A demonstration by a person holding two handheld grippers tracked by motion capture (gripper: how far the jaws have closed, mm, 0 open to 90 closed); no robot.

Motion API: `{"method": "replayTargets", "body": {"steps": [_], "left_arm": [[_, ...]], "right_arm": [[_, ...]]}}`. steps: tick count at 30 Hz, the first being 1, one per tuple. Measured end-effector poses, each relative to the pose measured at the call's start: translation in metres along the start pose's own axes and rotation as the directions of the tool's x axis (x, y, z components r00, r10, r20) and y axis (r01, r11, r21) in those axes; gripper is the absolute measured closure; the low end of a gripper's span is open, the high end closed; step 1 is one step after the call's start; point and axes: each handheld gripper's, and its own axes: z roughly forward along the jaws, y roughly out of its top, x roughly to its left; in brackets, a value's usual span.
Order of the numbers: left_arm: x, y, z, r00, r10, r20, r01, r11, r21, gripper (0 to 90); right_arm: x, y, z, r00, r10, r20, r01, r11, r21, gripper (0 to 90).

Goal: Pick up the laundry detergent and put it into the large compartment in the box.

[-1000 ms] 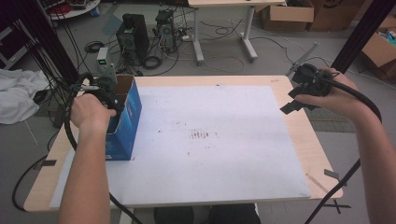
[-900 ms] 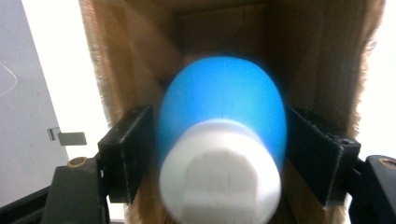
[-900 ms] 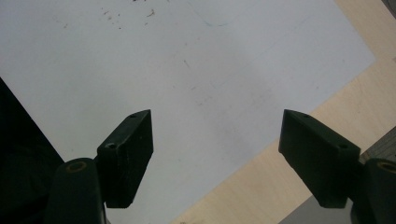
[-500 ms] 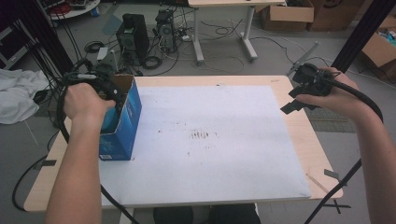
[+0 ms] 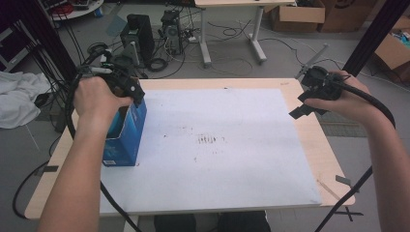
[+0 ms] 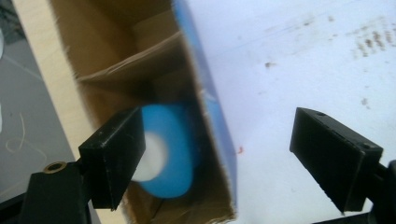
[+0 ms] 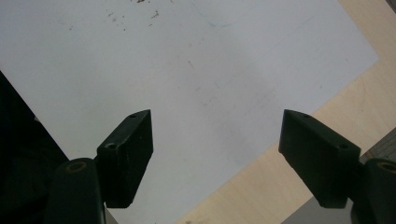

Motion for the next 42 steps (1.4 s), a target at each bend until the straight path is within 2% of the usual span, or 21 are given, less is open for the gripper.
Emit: {"method": "replayTargets", "body": {"steps": [2, 6, 11, 16, 22, 33, 40, 42], "left_arm": [[-0.009, 0.003, 0.0, 0.9995, 0.026, 0.017, -0.026, 0.9997, 0.0, 18.8], [-0.024, 0.007, 0.001, 0.9971, 0.075, 0.014, -0.075, 0.9971, -0.014, 17.6], [-0.045, 0.01, 0.004, 0.99, 0.132, 0.047, -0.13, 0.9905, -0.043, 16.5], [-0.065, 0.013, 0.007, 0.9798, 0.187, 0.07, -0.182, 0.9806, -0.073, 16.5], [-0.086, 0.014, 0.013, 0.9646, 0.249, 0.088, -0.239, 0.9647, -0.111, 15.7], [-0.122, 0.015, 0.033, 0.9371, 0.327, 0.123, -0.313, 0.9423, -0.118, 15.6], [-0.136, 0.018, 0.046, 0.9217, 0.366, 0.129, -0.356, 0.9296, -0.096, 15.5], [-0.14, 0.018, 0.049, 0.9187, 0.369, 0.142, -0.358, 0.9286, -0.099, 15.5]], "right_arm": [[0.002, 0.001, 0.0, 1.0, -0.001, 0.002, 0.001, 1.0, 0.004, 26.0], [0.004, 0.003, 0.001, 1.0, -0.003, -0.001, 0.003, 1.0, 0.006, 25.9], [0.006, 0.004, -0.001, 1.0, -0.002, 0.004, 0.002, 1.0, 0.009, 25.9], [0.007, 0.004, -0.003, 0.9999, -0.004, 0.009, 0.004, 1.0, 0.011, 25.9], [0.009, 0.004, -0.006, 0.9999, -0.004, 0.013, 0.004, 1.0, 0.008, 26.0], [0.011, 0.005, -0.009, 0.9999, -0.005, 0.014, 0.005, 1.0, 0.009, 25.9], [0.01, 0.003, -0.009, 0.9999, -0.002, 0.015, 0.002, 1.0, 0.013, 25.9], [0.009, 0.003, -0.008, 0.9999, -0.002, 0.014, 0.001, 1.0, 0.012, 25.9]]}}
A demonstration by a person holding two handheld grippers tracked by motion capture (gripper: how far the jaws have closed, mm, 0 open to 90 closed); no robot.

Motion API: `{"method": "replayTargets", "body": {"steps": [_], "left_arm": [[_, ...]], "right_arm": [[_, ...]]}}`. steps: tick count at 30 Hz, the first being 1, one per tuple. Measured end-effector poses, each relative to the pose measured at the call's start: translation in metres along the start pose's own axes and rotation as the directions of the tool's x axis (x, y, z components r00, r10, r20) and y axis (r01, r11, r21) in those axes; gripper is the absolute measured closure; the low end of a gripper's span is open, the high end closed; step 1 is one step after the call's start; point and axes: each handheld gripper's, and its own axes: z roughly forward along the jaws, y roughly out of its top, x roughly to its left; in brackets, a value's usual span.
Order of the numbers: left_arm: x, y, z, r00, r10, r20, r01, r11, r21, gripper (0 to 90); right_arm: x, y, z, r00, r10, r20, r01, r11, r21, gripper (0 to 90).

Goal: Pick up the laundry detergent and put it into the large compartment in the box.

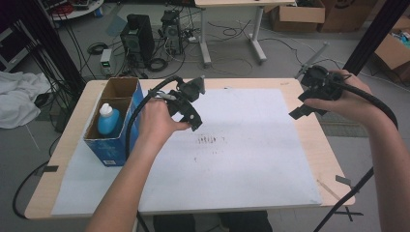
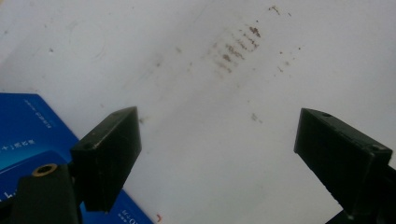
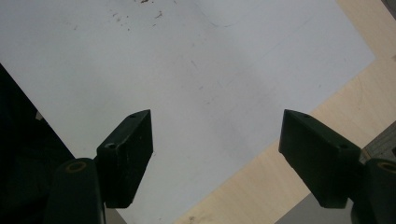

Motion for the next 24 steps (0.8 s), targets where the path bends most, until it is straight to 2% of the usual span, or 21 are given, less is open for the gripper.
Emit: {"method": "replayTargets", "body": {"steps": [9, 24], "left_arm": [[-0.011, 0.005, 0.005, 0.9991, 0.039, 0.015, -0.039, 0.9992, 0.0, 15.6], [-0.013, 0.004, 0.005, 0.999, 0.04, 0.021, -0.04, 0.9991, -0.011, 15.8]], "right_arm": [[0.0, 0.001, 0.001, 1.0, -0.005, -0.002, 0.005, 1.0, 0.003, 25.8], [0.003, 0.005, 0.0, 1.0, -0.009, 0.0, 0.009, 1.0, 0.002, 25.6]]}}
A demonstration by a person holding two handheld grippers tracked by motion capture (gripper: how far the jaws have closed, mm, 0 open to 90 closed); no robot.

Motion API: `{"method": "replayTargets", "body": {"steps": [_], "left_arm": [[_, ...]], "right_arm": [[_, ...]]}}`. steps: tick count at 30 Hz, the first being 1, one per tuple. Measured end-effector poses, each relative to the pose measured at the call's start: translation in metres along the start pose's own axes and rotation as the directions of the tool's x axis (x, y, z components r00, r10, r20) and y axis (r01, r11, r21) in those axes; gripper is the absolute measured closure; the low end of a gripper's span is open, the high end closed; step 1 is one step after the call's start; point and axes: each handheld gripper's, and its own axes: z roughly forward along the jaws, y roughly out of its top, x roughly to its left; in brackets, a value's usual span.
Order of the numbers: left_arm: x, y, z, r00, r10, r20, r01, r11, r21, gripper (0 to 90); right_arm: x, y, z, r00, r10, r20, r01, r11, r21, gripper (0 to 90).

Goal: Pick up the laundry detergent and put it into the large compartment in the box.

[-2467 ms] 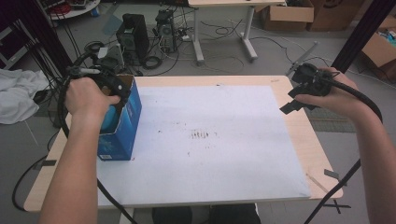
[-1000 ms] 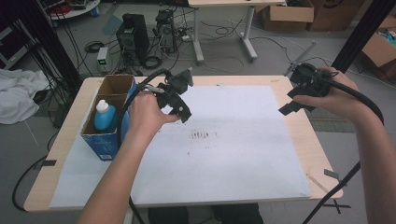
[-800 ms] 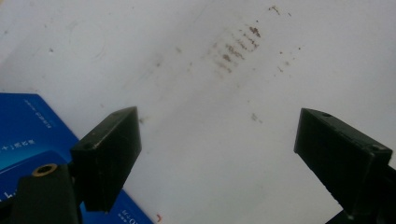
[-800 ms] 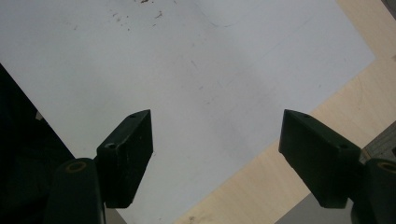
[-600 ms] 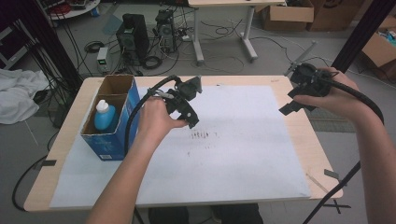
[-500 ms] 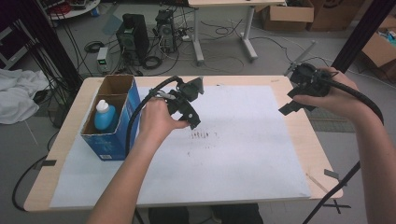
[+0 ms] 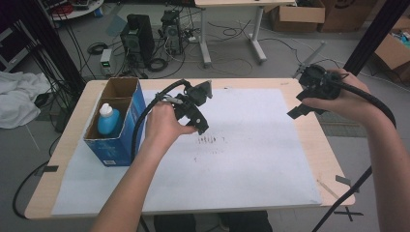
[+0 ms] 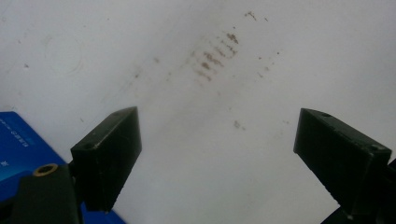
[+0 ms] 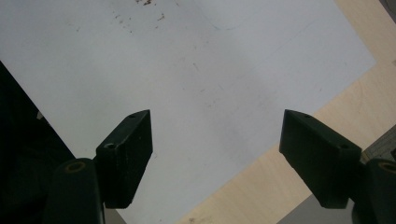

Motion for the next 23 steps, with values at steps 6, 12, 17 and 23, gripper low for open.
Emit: {"method": "replayTargets", "body": {"steps": [6, 12, 17, 23], "left_arm": [[0.0004, 0.0003, 0.0013, 1.0, 0.001, -0.003, -0.001, 1.0, 0.004, 15.8], [0.0002, 0.0001, 0.0021, 1.0, -0.001, -0.001, 0.001, 1.0, 0.003, 15.8], [-0.0003, -0.0004, 0.002, 1.0, -0.002, 0.001, 0.002, 1.0, 0.002, 15.9], [-0.0003, -0.0012, 0.0019, 1.0, -0.001, -0.001, 0.001, 1.0, -0.002, 15.9]], "right_arm": [[-0.0004, 0.0001, 0.0008, 1.0, 0.001, -0.001, -0.001, 1.0, 0.003, 25.6], [-0.0009, -0.0005, 0.0026, 1.0, -0.002, -0.003, 0.002, 1.0, 0.005, 25.6], [0.0001, -0.0001, 0.0021, 1.0, -0.001, -0.002, 0.001, 1.0, 0.005, 25.6], [0.0006, -0.0006, 0.0024, 1.0, -0.002, -0.006, 0.002, 1.0, 0.002, 25.4]]}}
